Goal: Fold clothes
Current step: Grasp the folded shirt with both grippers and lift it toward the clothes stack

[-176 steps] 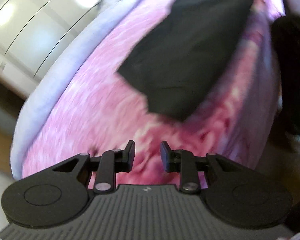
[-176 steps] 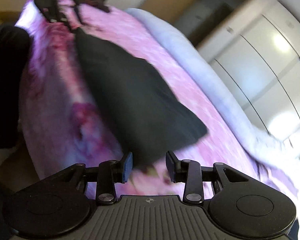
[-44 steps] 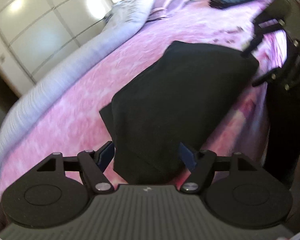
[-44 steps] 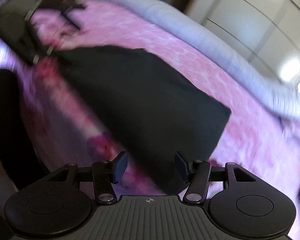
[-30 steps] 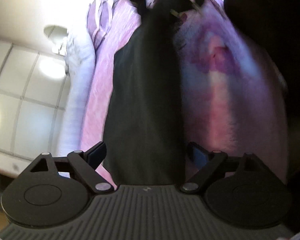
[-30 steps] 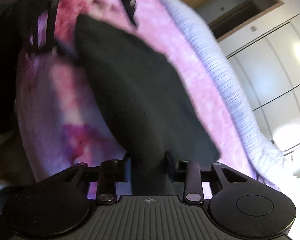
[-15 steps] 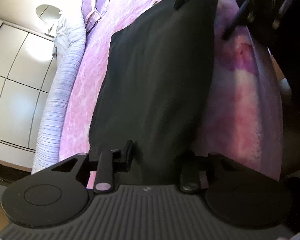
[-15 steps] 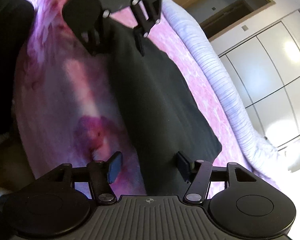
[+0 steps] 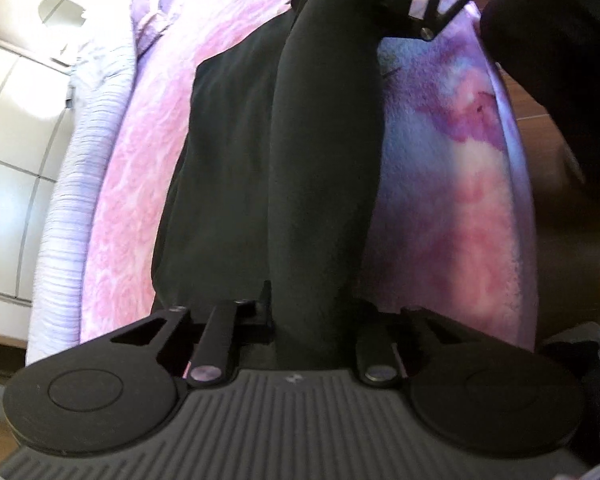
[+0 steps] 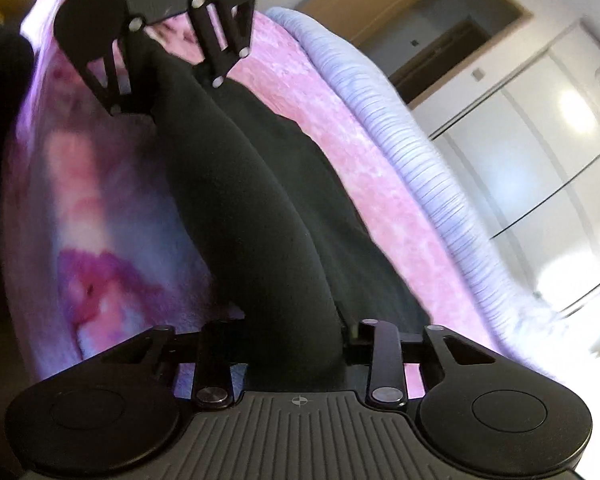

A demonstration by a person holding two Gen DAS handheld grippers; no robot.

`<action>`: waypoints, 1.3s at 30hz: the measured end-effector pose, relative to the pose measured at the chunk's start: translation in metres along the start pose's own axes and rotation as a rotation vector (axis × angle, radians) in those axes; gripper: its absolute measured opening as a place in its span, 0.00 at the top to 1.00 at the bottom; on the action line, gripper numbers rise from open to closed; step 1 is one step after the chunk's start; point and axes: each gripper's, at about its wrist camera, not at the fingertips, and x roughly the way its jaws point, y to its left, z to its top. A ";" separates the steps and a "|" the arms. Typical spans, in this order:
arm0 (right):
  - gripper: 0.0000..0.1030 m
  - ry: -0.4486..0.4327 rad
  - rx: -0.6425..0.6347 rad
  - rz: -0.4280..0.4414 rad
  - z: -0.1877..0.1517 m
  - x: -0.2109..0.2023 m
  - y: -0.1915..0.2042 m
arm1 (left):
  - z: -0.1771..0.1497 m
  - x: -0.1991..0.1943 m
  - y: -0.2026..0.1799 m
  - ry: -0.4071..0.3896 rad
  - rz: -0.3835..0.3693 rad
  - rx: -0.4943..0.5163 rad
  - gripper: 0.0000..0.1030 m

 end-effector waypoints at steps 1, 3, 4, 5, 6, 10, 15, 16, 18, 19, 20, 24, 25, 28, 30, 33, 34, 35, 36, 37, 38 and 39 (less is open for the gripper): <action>0.71 0.001 0.005 0.029 0.003 0.000 -0.006 | 0.000 -0.001 0.006 -0.002 -0.021 0.001 0.86; 0.72 0.014 0.003 0.086 0.010 -0.001 -0.020 | 0.006 -0.002 0.023 0.003 -0.071 0.004 0.87; 0.73 0.029 0.007 0.113 0.016 -0.004 -0.030 | 0.009 -0.005 0.030 0.005 -0.092 0.005 0.87; 0.73 0.046 0.017 0.134 0.024 -0.007 -0.042 | 0.013 -0.009 0.037 0.008 -0.114 0.006 0.88; 0.74 0.064 0.027 0.155 0.031 -0.010 -0.054 | 0.019 -0.017 0.048 0.016 -0.138 0.002 0.88; 0.74 0.136 0.050 0.229 0.058 -0.042 -0.106 | 0.061 -0.066 0.089 0.022 -0.196 0.010 0.88; 0.74 0.207 0.095 0.271 0.071 -0.122 -0.171 | 0.132 -0.117 0.141 -0.001 -0.253 0.024 0.88; 0.74 0.224 0.111 0.273 0.069 -0.142 -0.183 | 0.147 -0.125 0.147 -0.011 -0.265 0.028 0.88; 0.74 0.260 0.147 0.268 0.064 -0.178 -0.206 | 0.182 -0.142 0.157 -0.041 -0.290 0.047 0.88; 0.74 0.282 0.165 0.265 0.062 -0.194 -0.216 | 0.198 -0.148 0.160 -0.057 -0.301 0.058 0.88; 0.74 0.303 0.183 0.263 0.062 -0.208 -0.222 | 0.217 -0.151 0.165 -0.076 -0.308 0.071 0.88; 0.74 0.364 0.238 0.188 0.041 -0.256 -0.260 | 0.285 -0.160 0.181 -0.161 -0.309 0.133 0.88; 0.74 0.378 0.250 0.166 0.035 -0.268 -0.269 | 0.300 -0.158 0.187 -0.185 -0.301 0.147 0.88; 0.74 0.419 0.289 0.081 0.021 -0.294 -0.294 | 0.335 -0.157 0.200 -0.254 -0.282 0.191 0.88; 0.74 0.446 0.320 0.023 0.016 -0.306 -0.306 | 0.353 -0.156 0.209 -0.306 -0.275 0.224 0.88; 0.74 0.488 0.376 -0.064 0.009 -0.323 -0.325 | 0.377 -0.146 0.222 -0.387 -0.274 0.287 0.88; 0.74 0.503 0.393 -0.091 0.007 -0.327 -0.331 | 0.385 -0.143 0.226 -0.413 -0.274 0.310 0.88; 0.74 0.521 0.408 -0.111 0.006 -0.328 -0.334 | 0.394 -0.139 0.229 -0.436 -0.271 0.341 0.88; 0.74 0.537 0.424 -0.135 0.004 -0.330 -0.337 | 0.403 -0.135 0.231 -0.459 -0.267 0.372 0.88; 0.74 0.550 0.440 -0.158 0.000 -0.334 -0.342 | 0.412 -0.133 0.234 -0.480 -0.267 0.401 0.88; 0.74 0.563 0.456 -0.174 -0.006 -0.337 -0.348 | 0.424 -0.129 0.237 -0.499 -0.269 0.427 0.88; 0.74 0.575 0.471 -0.189 -0.013 -0.340 -0.355 | 0.439 -0.125 0.239 -0.516 -0.272 0.447 0.88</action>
